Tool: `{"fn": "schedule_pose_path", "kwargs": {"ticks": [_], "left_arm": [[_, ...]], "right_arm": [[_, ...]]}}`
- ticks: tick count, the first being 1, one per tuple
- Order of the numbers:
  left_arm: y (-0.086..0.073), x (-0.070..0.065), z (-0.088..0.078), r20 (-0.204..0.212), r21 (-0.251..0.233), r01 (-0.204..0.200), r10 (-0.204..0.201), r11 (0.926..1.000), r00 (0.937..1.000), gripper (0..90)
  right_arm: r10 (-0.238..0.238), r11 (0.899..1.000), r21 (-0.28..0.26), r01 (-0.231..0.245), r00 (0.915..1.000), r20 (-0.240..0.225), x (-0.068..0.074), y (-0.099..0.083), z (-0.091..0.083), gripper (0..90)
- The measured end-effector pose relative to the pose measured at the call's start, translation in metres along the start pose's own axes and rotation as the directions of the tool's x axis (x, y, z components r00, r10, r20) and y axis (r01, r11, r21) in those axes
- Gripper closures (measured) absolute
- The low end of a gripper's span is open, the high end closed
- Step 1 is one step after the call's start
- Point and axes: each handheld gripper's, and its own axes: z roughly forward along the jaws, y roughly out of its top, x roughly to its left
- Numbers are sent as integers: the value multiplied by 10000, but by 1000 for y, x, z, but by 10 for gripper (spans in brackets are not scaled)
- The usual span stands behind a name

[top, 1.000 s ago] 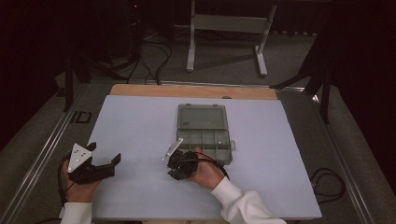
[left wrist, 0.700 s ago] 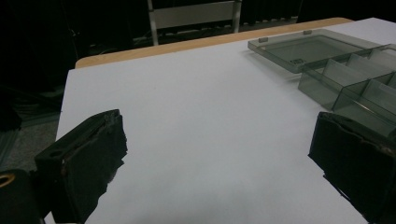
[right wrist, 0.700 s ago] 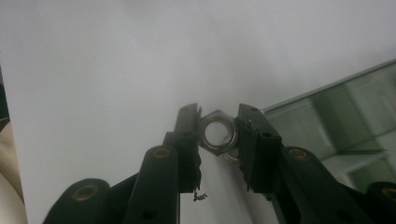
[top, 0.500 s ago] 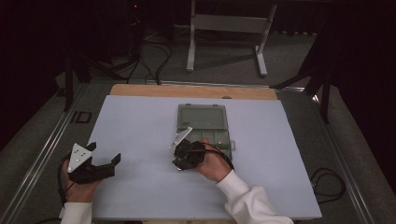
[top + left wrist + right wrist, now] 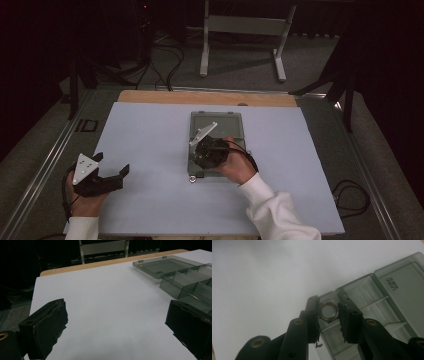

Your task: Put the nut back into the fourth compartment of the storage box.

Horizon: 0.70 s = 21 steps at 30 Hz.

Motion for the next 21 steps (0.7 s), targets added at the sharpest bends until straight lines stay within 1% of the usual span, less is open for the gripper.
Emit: {"fn": "schedule_pose_path", "kwargs": {"ticks": [11, 21], "left_arm": [[0, 0, 0, 0, -4, 4, -4, 10000, 10000, 38], [0, 0, 0, -1, -6, 11, -11, 10000, 10000, 38]], "right_arm": [[544, 9985, 0, -544, 9979, 337, -21, -5, -7, 703], [1085, 9940, 64, -1092, 9913, 747, -40, -13, -10, 704]]}}
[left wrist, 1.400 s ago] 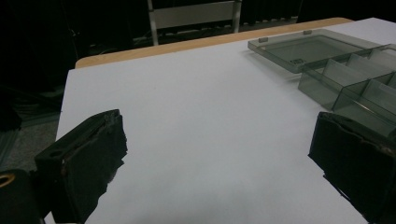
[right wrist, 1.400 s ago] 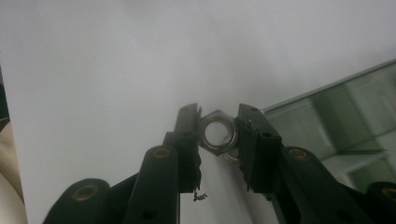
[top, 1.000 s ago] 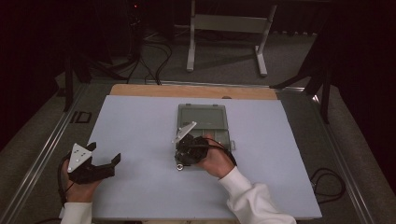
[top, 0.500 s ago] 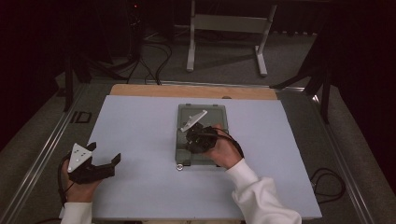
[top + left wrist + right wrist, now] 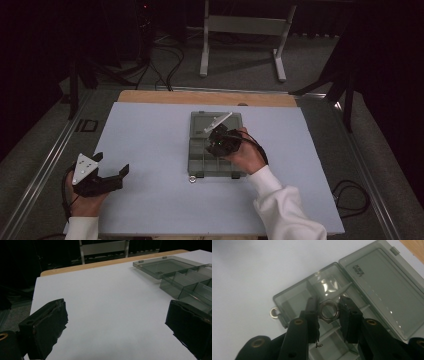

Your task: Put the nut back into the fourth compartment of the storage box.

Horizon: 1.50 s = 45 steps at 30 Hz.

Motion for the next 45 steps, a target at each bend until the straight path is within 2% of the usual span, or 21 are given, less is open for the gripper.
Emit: {"fn": "schedule_pose_path", "kwargs": {"ticks": [13, 20, 26, 40, 45], "left_arm": [[0, 0, 0, -1, 0, -3, 3, 10000, 10000, 38], [0, 0, 0, 2, -1, -7, 7, 10000, 10000, 38], [0, 0, 0, 0, 0, -5, 5, 10000, 10000, 38], [0, 0, 1, 5, 7, -3, 3, 10000, 10000, 38], [0, 0, 1, 8, 10, 4, -4, 10000, 10000, 38]], "right_arm": [[619, 9980, 48, -623, 9964, 577, -25, -8, -4, 704], [1114, 9934, 187, -1136, 9895, 920, -37, -13, -3, 704], [1311, 9906, 245, -1348, 9846, 1158, -46, -18, -2, 703], [1864, 9782, 682, -1962, 9740, 1284, -64, -29, 3, 703], [1916, 9747, 897, -2046, 9720, 1359, -69, -33, 4, 704]]}}
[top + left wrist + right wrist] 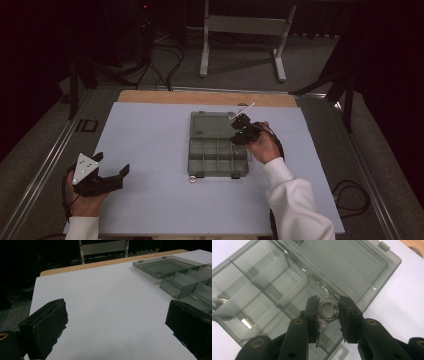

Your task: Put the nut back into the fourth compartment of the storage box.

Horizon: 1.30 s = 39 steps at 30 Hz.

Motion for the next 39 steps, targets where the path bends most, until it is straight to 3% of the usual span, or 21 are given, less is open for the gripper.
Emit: {"fn": "schedule_pose_path", "kwargs": {"ticks": [19, 39], "left_arm": [[0, 0, 0, 7, 0, -8, 8, 10000, 10000, 38], [0, -1, 0, 14, 4, -23, 23, 10000, 10000, 38]], "right_arm": [[87, 9973, 731, -96, 9999, 130, -7, -17, 11, 703], [70, 9949, 1005, -64, 10000, -61, -6, -29, 15, 700]]}}
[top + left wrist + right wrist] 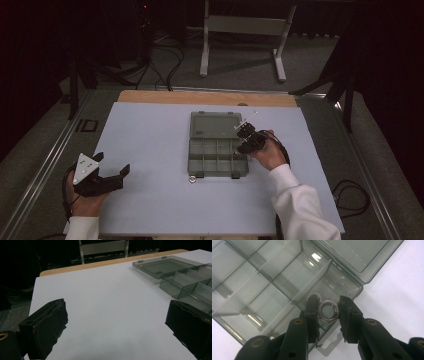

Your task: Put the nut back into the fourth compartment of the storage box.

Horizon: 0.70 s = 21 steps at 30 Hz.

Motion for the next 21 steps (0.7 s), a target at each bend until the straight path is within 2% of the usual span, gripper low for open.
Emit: {"fn": "schedule_pose_path", "kwargs": {"ticks": [4, 8, 13, 14, 15, 21], "left_arm": [[0, 0, 0, -5, 10, -3, 3, 10000, 10000, 38], [0, 0, 0, 0, 13, -7, 7, 10000, 10000, 38], [0, 0, 0, 2, 14, -9, 9, 10000, 10000, 38], [0, 0, 0, 2, 14, -9, 9, 10000, 10000, 38], [0, 0, 0, -3, 11, -4, 4, 10000, 10000, 38], [0, 0, 0, -2, 16, -10, 10, 10000, 10000, 38]], "right_arm": [[-52, 10000, 0, 52, 10000, -19, 1, -1, -1, 693], [-82, 9998, -162, 81, 10000, -55, 1, -1, -2, 632], [-28, 9984, -557, 25, 10000, -48, 3, 0, -8, 470], [-28, 9984, -557, 25, 10000, -48, 3, 0, -8, 470], [-13, 9977, -684, 6, 9999, -104, 4, 0, -10, 408], [-129, 9922, -1236, 134, 9999, 47, 11, 1, -19, 300]]}}
